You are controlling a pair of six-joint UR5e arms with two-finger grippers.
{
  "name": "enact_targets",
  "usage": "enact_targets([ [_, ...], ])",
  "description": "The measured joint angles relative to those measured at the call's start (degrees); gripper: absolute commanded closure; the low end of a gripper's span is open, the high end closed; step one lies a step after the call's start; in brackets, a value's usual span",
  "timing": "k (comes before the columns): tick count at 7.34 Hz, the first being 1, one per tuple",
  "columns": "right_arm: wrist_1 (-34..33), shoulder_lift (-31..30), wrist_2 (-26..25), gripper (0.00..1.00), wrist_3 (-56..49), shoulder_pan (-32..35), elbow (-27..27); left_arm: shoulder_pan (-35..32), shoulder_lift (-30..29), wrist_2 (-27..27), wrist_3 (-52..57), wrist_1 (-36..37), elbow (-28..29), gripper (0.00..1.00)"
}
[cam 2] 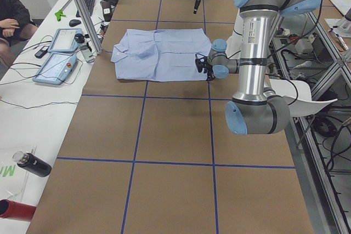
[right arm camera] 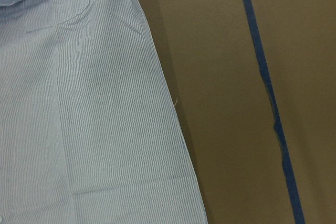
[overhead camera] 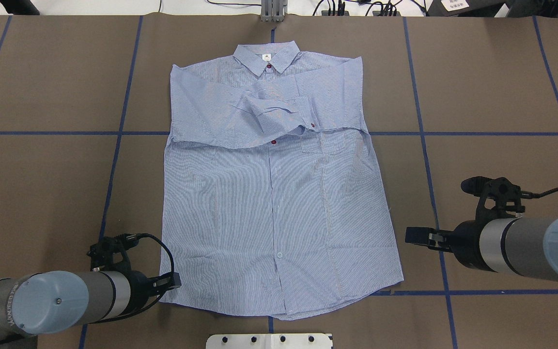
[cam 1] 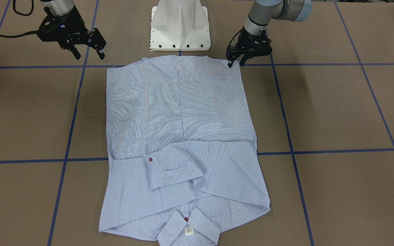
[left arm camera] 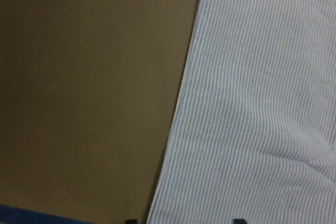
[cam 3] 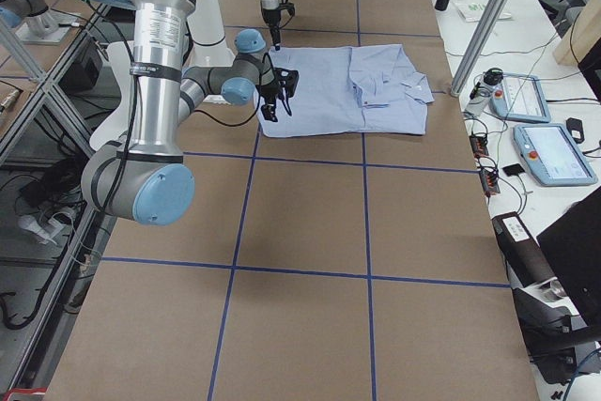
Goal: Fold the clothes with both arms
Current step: 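Lower the left gripper to the hem corner nearest it while the right gripper waits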
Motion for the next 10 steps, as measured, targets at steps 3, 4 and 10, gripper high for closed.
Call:
enact_targets([
  [3,0.00,-0.02,0.04,0.00,0.02,0.00,0.00,0.68,-0.06,-0.01,0.00,0.00,0.59,0.40],
  [4,0.00,-0.03,0.04,0.00,0.01,0.00,0.00,0.90,-0.10,0.00,-0.03,0.00,0.68,0.69],
  [10,0.00,-0.05,0.02,0.00,0.24,-0.34,-0.19,1.13,-0.42,-0.44,0.45,1.54,-0.86,1.00],
])
